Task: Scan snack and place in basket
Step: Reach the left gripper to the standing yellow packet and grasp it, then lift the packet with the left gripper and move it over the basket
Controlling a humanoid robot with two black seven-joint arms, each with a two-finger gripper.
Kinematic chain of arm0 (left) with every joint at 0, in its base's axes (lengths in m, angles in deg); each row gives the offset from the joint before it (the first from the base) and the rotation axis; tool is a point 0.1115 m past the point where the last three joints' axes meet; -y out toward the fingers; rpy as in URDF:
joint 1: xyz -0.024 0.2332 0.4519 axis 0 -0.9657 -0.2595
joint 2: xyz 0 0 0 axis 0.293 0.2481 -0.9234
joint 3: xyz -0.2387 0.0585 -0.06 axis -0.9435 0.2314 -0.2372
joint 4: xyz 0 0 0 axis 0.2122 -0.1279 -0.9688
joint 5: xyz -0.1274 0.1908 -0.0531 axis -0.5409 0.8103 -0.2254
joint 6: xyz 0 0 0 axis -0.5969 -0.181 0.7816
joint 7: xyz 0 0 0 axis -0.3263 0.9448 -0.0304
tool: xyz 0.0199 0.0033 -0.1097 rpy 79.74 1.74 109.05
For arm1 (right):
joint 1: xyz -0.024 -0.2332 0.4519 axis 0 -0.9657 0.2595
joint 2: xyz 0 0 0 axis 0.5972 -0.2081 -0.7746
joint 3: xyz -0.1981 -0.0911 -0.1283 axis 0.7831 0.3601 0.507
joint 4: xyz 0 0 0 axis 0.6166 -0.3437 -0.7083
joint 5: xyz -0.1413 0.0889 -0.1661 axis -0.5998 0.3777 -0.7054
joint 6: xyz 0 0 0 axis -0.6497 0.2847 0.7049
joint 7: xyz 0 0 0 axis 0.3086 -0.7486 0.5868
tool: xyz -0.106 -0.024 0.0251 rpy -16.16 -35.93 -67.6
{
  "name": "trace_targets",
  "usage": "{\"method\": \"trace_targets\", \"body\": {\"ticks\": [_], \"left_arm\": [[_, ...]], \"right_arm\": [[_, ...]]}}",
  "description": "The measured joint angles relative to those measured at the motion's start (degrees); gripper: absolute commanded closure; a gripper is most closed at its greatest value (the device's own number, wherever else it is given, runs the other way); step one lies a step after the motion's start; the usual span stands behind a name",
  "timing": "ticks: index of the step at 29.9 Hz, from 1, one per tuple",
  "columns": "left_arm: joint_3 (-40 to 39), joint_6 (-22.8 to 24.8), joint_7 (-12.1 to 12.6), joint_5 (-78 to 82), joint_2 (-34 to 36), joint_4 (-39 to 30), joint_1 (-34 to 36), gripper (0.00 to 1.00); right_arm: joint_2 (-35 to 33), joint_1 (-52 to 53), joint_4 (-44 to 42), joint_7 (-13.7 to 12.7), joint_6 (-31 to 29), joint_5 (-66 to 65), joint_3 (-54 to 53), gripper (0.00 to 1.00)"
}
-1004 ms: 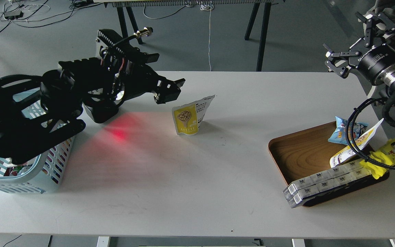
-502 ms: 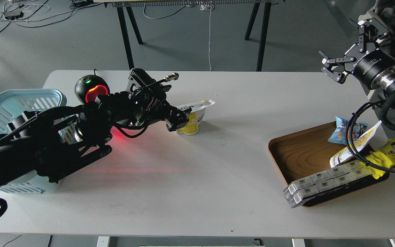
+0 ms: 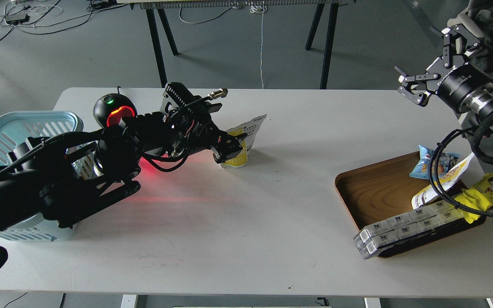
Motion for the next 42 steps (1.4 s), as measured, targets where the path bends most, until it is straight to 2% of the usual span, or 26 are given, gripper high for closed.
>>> {"method": "trace_targets", "body": {"ticks": [8,13,15,17,20,23,25,27,35,42], "left_arm": [[0.2,0.3,0.6,0.0,-0.4,-1.5,0.0,0.09],[0.7,0.0,0.7,0.0,-1.1,0.9,-0.5,0.09],[0.8,-0.7,0.7,0.0,-1.6,2.9,-0.8,0.15],[0.8,-1.4,0.6,0.0,-2.3,4.6,-1.0,0.27],[0.8,-2.0,0.5,0.0,-2.9,6.0,-1.0,0.58],[0.8,-2.0,0.3,0.0,-3.0,6.2,-1.0,0.69],[0.8,-1.9,0.0,0.0,-3.0,6.3,-1.0,0.93],[0.8,-1.7,-0.2,0.0,-3.0,6.3,-1.0,0.99],[0.9,-1.7,-2.1,0.0,-3.0,5.8,-1.0,1.0],[0.9,-2.2,-2.3,0.0,-3.0,5.4,-1.1,1.0]], "right_arm": [[0.0,0.0,0.2,0.0,0.0,-0.1,0.0,0.01],[0.0,0.0,0.3,0.0,0.1,-0.1,0.0,0.01],[0.0,0.0,0.3,0.0,0.1,-0.1,0.1,0.01],[0.0,-0.2,0.3,0.0,0.1,-0.1,0.1,0.01],[0.0,-0.2,0.3,0.0,0.1,-0.1,0.0,0.01],[0.0,-0.2,0.3,0.0,0.1,-0.1,0.0,0.01],[0.0,-0.2,0.3,0.0,0.1,-0.1,0.0,0.01],[0.0,-0.2,0.3,0.0,0.2,-0.1,0.0,0.01],[0.0,-0.2,0.3,0.0,0.4,-0.1,0.0,0.01],[0.0,-0.1,0.3,0.0,0.5,-0.1,0.0,0.01]]}}
